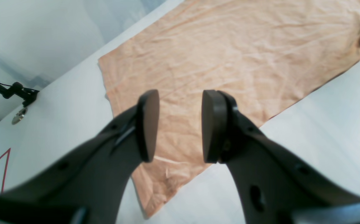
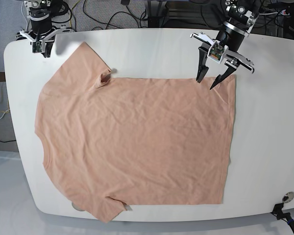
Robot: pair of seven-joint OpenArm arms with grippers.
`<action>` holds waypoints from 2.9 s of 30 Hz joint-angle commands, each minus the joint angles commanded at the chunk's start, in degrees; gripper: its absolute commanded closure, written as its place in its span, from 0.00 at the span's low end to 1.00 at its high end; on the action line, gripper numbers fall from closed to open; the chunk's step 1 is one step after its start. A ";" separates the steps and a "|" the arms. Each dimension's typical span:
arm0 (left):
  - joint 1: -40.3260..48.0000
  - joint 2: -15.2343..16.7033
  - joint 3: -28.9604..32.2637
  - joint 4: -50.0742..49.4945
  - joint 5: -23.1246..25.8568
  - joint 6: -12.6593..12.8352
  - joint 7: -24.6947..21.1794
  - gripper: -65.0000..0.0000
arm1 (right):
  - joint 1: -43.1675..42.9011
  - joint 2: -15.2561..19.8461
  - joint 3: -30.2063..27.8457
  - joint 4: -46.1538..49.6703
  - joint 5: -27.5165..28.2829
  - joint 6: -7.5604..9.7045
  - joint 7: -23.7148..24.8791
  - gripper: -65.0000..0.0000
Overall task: Fold the T-shirt properly
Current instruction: 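Lower the right gripper onto the shoulder seam and close it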
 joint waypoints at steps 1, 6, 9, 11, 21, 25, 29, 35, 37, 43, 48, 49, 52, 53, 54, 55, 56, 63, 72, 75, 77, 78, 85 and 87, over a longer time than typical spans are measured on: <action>0.14 -0.12 -0.02 -0.01 0.05 -0.10 0.15 0.66 | 0.25 0.10 -0.13 -0.05 -1.86 0.82 -0.12 0.91; 0.85 -0.14 -0.02 0.04 0.42 -0.18 -0.86 0.66 | 0.08 2.57 -0.68 0.32 -9.48 3.47 -1.75 0.89; 1.25 -0.16 -0.12 0.33 0.44 -0.42 -0.50 0.66 | -0.67 4.94 -1.44 0.58 -9.25 4.58 -2.19 0.89; 1.32 -0.21 -0.16 0.27 0.49 -0.61 -0.12 0.66 | -1.38 5.98 -1.62 0.72 -8.70 5.58 -2.07 0.88; 0.50 0.27 -1.11 -5.28 1.17 -1.31 3.54 0.66 | 2.66 5.00 -3.18 -0.10 -6.73 7.56 -3.41 0.88; -0.47 0.45 -1.20 -5.98 1.17 -1.39 3.54 0.66 | 3.62 4.03 -2.04 -0.18 -5.15 7.56 -3.58 0.88; -0.65 0.45 -3.66 -5.81 1.08 -1.57 3.54 0.66 | 3.80 4.03 -1.86 0.61 -5.24 10.02 -3.67 0.88; -0.73 0.10 -4.71 -5.81 1.08 -1.57 3.36 0.66 | 3.71 3.94 -1.86 1.66 -5.33 12.40 -5.43 0.88; -0.73 0.10 -4.71 -5.81 1.08 -1.57 3.36 0.66 | 3.54 3.94 -1.86 1.66 -5.33 12.40 -5.43 0.88; -0.73 0.36 -4.54 -5.89 1.08 -1.57 3.36 0.66 | 0.28 0.69 -2.12 5.88 -4.89 12.31 -5.25 0.88; -0.73 0.27 -4.54 -5.89 1.08 -1.57 3.36 0.66 | 0.19 -4.06 -2.04 6.41 -4.80 16.09 -5.25 0.88; -0.73 0.19 -4.63 -5.89 1.08 -1.57 3.36 0.66 | 0.19 -5.02 -1.95 6.50 -4.80 16.79 -5.25 0.85; -0.73 0.19 -4.63 -5.89 1.08 -1.57 3.36 0.66 | 0.11 -6.34 -0.98 7.29 -1.11 17.14 -5.34 0.71; -0.73 0.19 -4.63 -5.89 1.08 -1.57 3.36 0.66 | 0.11 -6.69 -0.19 7.29 1.62 17.14 -5.34 0.66; -0.73 0.19 -4.63 -5.89 1.08 -1.57 3.36 0.66 | 0.11 -6.69 0.60 7.29 4.25 17.14 -5.60 0.62; -0.73 0.19 -4.63 -5.89 1.08 -1.57 3.36 0.66 | 0.11 -6.69 1.39 7.29 7.07 17.14 -6.75 0.58; -0.73 0.19 -4.63 -5.89 1.08 -1.57 3.36 0.66 | 0.37 -6.60 2.18 7.29 10.50 17.14 -8.68 0.55; -0.73 0.19 -4.63 -5.98 0.99 -1.66 3.36 0.59 | 1.78 -6.43 10.89 7.11 37.93 17.14 -25.47 0.52; -0.73 0.36 -4.54 -5.98 1.08 -1.66 3.36 0.35 | 4.59 -7.04 16.86 6.85 59.46 16.62 -43.93 0.52; -0.73 0.36 -4.54 -5.98 1.08 -1.66 3.36 0.35 | 5.12 -9.07 17.04 5.00 63.07 16.53 -47.45 0.52; -0.73 0.36 -4.63 -6.07 1.08 -1.66 3.36 0.35 | 6.96 -9.42 17.04 2.89 64.30 14.77 -50.88 0.52; -0.73 0.27 -4.63 -6.07 1.08 -1.66 3.36 0.35 | 7.67 -9.59 17.04 1.57 64.91 13.72 -52.37 0.52; -0.73 0.19 -4.63 -6.07 1.08 -1.66 3.36 0.35 | 10.39 -10.38 16.86 -0.89 66.14 10.64 -53.08 0.52; -0.73 0.19 -4.63 -6.07 1.08 -1.66 3.36 0.35 | 10.74 -10.47 16.86 -0.98 66.06 10.55 -53.08 0.52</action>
